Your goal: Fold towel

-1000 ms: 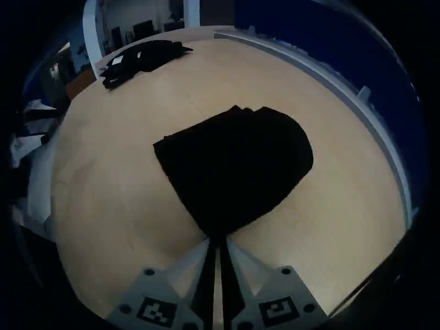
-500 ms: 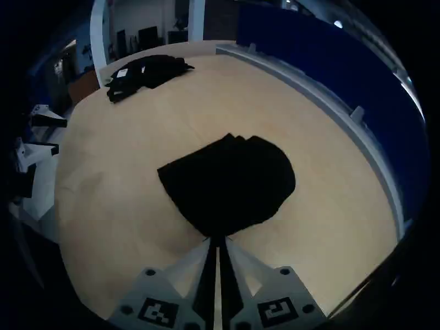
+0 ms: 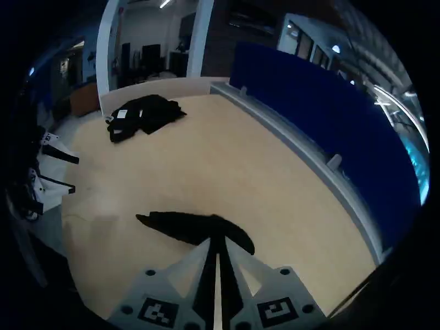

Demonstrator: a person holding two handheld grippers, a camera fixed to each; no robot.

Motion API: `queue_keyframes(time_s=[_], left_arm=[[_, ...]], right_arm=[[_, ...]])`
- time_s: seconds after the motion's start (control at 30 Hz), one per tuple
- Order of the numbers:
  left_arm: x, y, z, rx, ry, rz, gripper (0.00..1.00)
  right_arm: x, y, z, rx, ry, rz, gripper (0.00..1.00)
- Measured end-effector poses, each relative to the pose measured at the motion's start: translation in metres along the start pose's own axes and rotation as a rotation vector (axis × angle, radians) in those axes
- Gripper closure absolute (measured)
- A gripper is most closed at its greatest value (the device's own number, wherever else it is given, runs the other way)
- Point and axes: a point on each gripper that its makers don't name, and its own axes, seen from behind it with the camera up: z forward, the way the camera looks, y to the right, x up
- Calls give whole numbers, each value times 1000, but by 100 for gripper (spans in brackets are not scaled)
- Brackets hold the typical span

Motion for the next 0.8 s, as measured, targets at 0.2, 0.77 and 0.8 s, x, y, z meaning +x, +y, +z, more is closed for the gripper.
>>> queue_keyframes(time_s=[0.2,0.77,0.8], left_arm=[[5,4,1,-10,8,13,9],[19,10,3,-31,21,34,9],[20,10,3,-33,21,35,9]], right_arm=[[14,6,-17,-10,20,-14,97],[19,27,-45,-51,52,13,97],[18,29,-47,-55,54,15,97]])
